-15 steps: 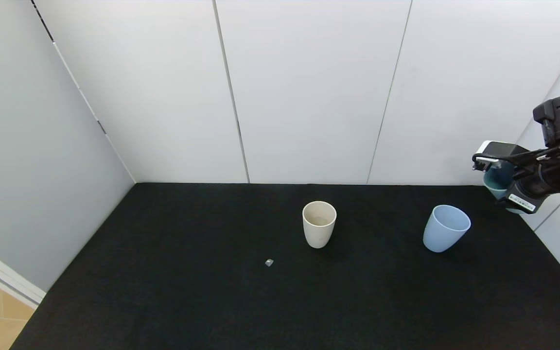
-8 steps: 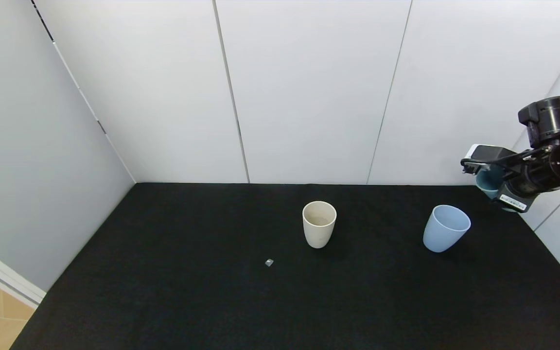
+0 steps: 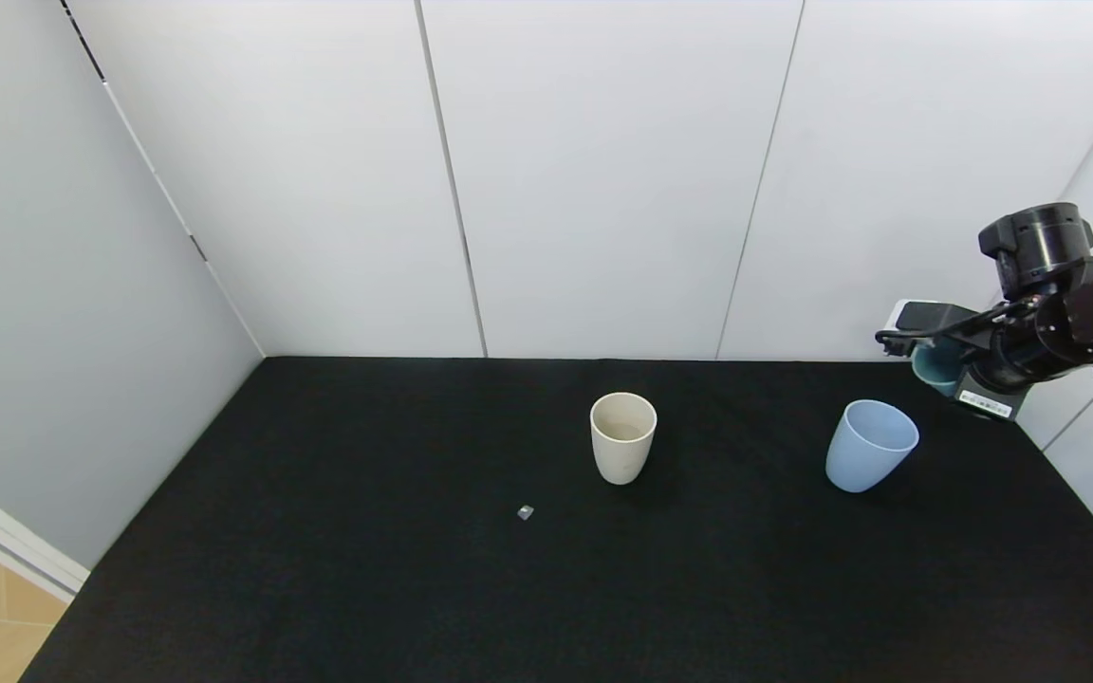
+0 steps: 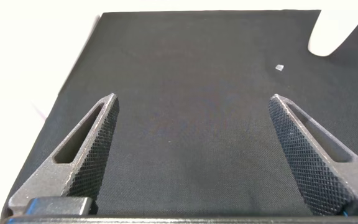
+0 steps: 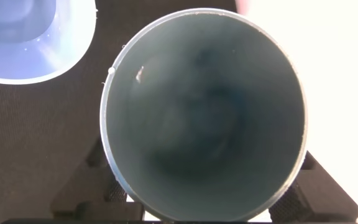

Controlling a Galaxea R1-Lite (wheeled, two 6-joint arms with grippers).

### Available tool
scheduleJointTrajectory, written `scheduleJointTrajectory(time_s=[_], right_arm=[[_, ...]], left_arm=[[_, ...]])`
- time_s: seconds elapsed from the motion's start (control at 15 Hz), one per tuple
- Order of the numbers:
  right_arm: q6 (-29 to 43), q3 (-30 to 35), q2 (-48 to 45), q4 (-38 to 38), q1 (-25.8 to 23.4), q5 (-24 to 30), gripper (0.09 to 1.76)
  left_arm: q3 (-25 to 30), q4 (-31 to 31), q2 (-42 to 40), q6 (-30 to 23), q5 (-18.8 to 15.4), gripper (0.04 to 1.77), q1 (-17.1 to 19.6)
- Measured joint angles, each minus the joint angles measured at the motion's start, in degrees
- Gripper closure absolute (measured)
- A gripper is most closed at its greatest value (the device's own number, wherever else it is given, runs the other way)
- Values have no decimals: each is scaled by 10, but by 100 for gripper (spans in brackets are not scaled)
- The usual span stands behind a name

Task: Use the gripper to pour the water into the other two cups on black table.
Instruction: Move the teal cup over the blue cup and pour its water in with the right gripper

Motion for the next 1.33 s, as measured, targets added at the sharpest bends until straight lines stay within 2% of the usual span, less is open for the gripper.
scheduleJointTrajectory(time_s=[0.93,1.33], right_arm=[[-77,-12,25,-4,23,-58,65],[-109,-23,31,-2,29,-60,65]], left_arm=[[0,0,0,0,0,9,0],[0,0,0,0,0,9,0]])
